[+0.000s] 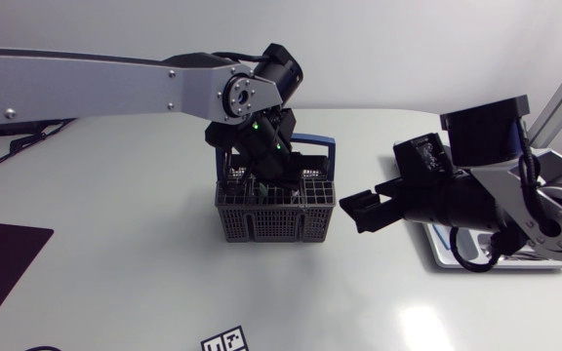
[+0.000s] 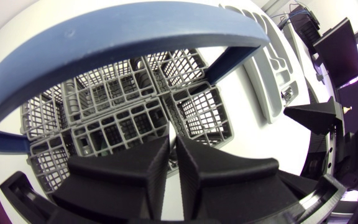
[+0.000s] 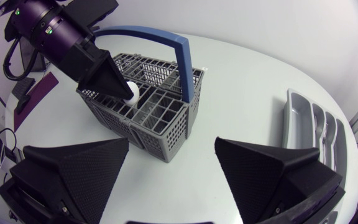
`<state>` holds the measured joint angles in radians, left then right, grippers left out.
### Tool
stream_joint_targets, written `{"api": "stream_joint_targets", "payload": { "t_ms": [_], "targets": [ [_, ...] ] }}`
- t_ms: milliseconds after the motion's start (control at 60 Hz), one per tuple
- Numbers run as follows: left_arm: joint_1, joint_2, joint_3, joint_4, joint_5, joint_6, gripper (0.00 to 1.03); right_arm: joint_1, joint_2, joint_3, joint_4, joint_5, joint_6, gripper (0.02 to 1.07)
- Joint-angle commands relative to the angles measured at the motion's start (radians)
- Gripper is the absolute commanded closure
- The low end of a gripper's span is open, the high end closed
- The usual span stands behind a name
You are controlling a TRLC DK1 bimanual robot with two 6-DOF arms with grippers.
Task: Transfer all utensils from the basket to the drawer tray.
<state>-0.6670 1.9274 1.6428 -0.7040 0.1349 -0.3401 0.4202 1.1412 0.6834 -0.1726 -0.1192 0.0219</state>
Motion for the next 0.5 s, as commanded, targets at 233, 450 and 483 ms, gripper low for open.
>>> {"api": "stream_joint_targets", "payload": {
  "t_ms": [233,450,483],
  "targets": [
    [0.017,-0.047,-0.043,0.020,0.011,0.007,0.93,0.012,-0.001,-0.036,0.016,0.009,-0.007,0.07],
    [0.026,-0.131,-0.074,0.051,0.048,0.006,0.93,0.023,-0.005,-0.038,0.016,0.012,-0.008,0.07],
    [0.026,-0.143,-0.077,0.057,0.055,0.004,0.93,0.023,-0.006,-0.038,0.016,0.012,-0.008,0.07]
  ]
}}
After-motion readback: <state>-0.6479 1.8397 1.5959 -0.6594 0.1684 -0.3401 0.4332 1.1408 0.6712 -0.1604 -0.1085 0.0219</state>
